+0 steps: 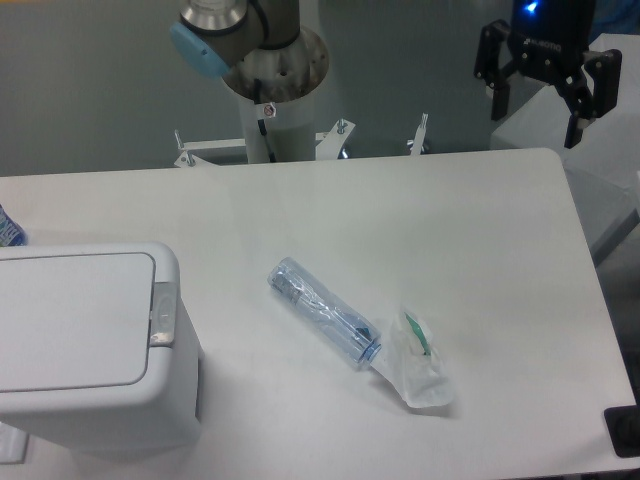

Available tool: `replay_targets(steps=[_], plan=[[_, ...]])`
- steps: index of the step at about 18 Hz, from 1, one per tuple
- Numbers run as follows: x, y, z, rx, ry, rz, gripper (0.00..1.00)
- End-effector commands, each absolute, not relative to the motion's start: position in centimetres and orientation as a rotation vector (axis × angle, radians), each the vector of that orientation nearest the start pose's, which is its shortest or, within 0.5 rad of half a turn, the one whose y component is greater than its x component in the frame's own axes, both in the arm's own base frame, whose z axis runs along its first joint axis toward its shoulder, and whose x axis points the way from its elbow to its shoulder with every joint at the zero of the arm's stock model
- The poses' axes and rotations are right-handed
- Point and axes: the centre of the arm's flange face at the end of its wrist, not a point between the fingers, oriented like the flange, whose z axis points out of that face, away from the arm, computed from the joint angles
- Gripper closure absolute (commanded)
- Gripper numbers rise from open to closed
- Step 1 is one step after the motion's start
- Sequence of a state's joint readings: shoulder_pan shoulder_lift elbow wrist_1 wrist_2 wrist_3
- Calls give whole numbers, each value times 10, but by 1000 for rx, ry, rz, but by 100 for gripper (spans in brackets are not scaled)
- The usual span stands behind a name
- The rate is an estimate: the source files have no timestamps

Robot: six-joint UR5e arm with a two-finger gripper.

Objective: Open the trash can
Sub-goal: 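Move the open gripper across the table toward the white trash can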

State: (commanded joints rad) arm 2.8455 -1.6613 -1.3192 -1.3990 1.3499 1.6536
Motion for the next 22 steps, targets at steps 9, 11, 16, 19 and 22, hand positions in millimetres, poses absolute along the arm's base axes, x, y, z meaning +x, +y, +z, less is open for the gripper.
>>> replay_targets(steps=[9, 11, 16, 19, 22], plan=[[-461, 363, 574, -2783, 324, 374, 0], [-451, 379, 572, -2773, 237, 361, 0], [-425, 411, 571, -2752, 21, 286, 0], [-408, 442, 573, -2684, -133, 291, 0], [-392, 467, 570, -2648, -248, 262, 0]])
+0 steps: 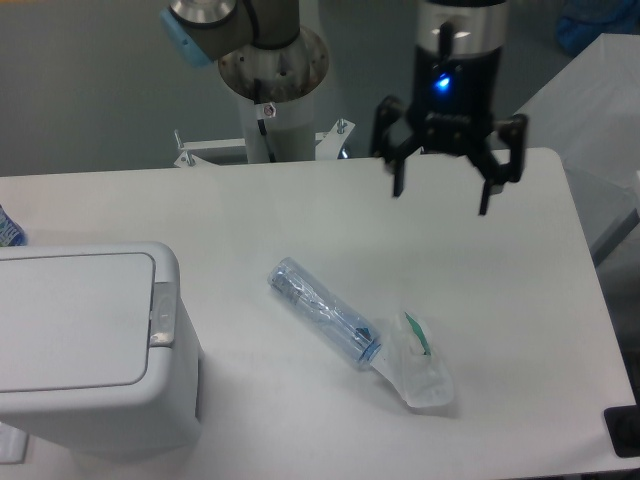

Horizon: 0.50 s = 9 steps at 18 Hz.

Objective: Open the trash can
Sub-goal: 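Move the open gripper across the table toward the white trash can, then lower the gripper onto the lid edge of the white trash can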

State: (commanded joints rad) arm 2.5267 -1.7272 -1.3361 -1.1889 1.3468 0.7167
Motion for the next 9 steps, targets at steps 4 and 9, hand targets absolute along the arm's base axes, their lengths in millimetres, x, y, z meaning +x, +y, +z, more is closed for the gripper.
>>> replay_targets(steps=[4, 9], plan=[[-363, 490, 569, -2624, -368, 189, 0], [-329, 528, 553, -2559, -705, 18, 0]])
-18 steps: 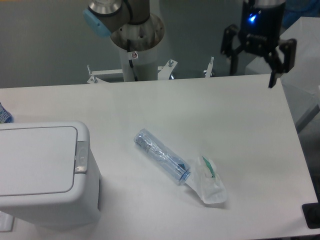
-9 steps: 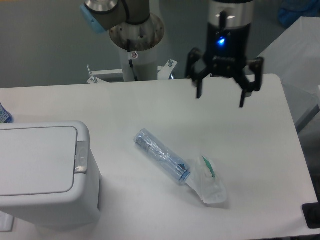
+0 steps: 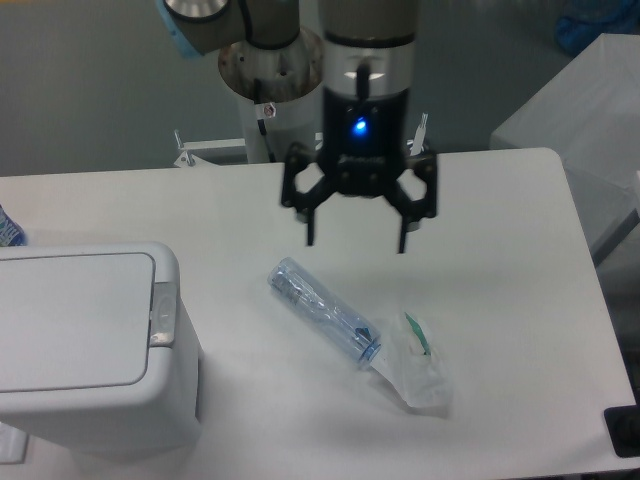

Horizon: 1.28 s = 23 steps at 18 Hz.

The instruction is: Open the trash can

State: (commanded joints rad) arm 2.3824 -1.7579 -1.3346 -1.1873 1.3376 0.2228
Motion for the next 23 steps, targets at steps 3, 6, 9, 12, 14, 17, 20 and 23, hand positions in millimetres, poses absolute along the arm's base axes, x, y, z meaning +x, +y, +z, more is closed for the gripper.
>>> replay_targets(steps=[3, 6, 9, 12, 14, 17, 20, 23], plan=[[-314, 547, 541, -2582, -685, -12, 0], [-297, 566, 527, -2606, -669, -51, 0], [-289, 578, 516, -2590, -760, -125, 0], [-283, 586, 507, -2594, -770, -167, 0], [-278, 590, 505, -2597, -769, -174, 0], [-276, 593, 502, -2602, -772, -180, 0], [-270, 598, 498, -2610, -760, -187, 0], [-271, 600, 494, -2606, -757, -184, 0]])
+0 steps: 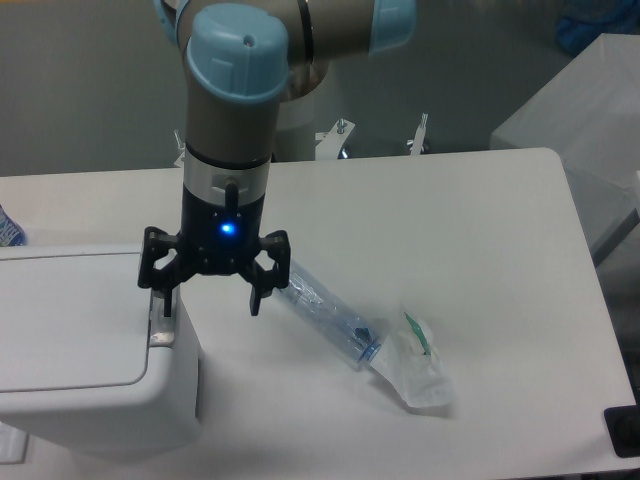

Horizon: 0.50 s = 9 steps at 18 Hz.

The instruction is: Open the trash can

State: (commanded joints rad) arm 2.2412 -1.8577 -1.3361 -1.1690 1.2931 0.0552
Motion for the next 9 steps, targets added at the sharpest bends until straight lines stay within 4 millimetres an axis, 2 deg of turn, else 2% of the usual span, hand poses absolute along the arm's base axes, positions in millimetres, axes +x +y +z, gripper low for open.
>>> replay_targets(steps=[9], plan=[[-273, 602, 489, -2603, -754, -179, 0]])
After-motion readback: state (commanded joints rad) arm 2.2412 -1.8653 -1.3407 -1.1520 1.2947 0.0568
